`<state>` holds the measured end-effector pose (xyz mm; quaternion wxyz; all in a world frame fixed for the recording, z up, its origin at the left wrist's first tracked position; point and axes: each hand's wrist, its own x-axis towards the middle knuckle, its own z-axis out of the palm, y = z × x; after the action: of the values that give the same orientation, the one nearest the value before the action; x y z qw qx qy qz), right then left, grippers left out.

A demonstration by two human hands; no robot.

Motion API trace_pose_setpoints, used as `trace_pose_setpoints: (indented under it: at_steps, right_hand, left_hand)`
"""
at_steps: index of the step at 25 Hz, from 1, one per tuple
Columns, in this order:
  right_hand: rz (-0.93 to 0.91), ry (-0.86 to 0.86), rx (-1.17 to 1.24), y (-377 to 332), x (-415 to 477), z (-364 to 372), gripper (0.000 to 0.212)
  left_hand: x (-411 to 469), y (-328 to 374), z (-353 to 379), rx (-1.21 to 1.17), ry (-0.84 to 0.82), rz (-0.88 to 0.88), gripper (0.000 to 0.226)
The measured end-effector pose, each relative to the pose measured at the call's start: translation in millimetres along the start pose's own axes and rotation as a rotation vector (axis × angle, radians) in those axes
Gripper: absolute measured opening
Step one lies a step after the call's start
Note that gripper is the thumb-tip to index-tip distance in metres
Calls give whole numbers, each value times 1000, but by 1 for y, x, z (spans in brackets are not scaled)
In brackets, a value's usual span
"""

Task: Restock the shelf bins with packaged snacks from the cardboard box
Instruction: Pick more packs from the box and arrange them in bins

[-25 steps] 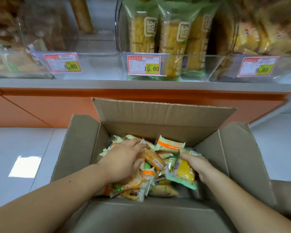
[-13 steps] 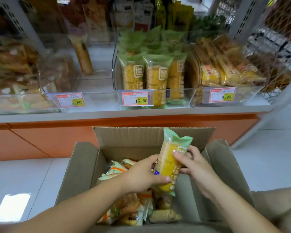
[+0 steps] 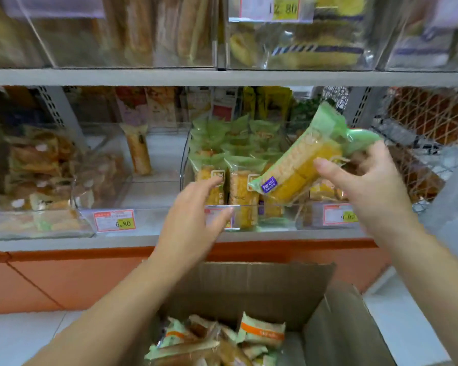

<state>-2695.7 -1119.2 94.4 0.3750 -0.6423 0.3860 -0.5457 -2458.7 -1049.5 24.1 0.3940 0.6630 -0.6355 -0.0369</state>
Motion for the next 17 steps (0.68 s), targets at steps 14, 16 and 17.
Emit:
trace_pose_setpoints:
  at_steps: [14,16,17]
  right_hand:
    - [22,-406,-829,30,88,28,109]
    - [-25,-550,-1094,30,92,29,93]
    - [-41,-584,-1201,34,92,31,88]
  left_hand:
    - [33,-65,1,545,-86,116,70]
    - [37,-67,0,573,-108,141,71]
    - [37,-68,-1,578,-118,147,72]
